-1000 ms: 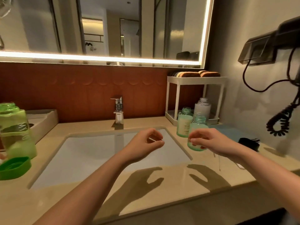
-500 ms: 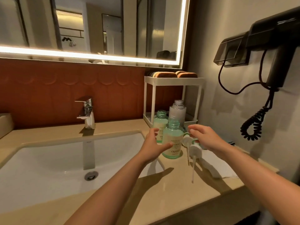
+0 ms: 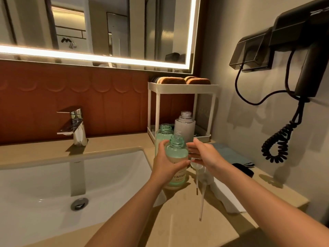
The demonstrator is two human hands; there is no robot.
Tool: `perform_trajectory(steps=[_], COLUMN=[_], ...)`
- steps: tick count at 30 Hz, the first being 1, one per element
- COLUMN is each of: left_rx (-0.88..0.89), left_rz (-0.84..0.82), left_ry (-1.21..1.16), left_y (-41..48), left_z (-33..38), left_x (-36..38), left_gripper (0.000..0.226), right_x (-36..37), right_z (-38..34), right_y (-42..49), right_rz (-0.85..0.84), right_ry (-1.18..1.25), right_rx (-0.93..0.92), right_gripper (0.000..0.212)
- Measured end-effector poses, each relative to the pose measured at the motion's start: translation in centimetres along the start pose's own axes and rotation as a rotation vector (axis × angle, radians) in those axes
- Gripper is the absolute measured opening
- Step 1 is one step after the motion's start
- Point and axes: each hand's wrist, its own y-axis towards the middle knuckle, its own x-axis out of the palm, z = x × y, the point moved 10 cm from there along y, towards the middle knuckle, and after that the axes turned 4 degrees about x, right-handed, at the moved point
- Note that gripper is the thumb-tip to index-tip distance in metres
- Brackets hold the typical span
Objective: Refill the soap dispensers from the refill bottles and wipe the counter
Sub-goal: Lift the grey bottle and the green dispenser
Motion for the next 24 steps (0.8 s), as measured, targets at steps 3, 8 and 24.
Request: perform_trajectory(steps=[3, 8, 24], left_rx=[0.005, 0.011, 0.01], left_rz=[0.021, 0.109, 0.07], left_ry=[0.042, 0.092, 0.124], left_y=[-0.3, -0.8, -0.5], left_z=[-0.4, -0.9, -1.6], left_x=[-1.1, -3.4, -3.5], left_gripper=[0.079, 0.087, 0.089], right_x=[-0.6, -3.0, -0.8], right_z=[-0.7, -3.1, -4.6], right_y=[0.5, 2.4, 7.3], right_rz=[0.033, 0.312, 0.248], right_ry=[-0.068, -0.271, 0.02], right_rx=[-0.072, -0.256, -0.338], right_gripper=[0.04, 0.052, 0.09])
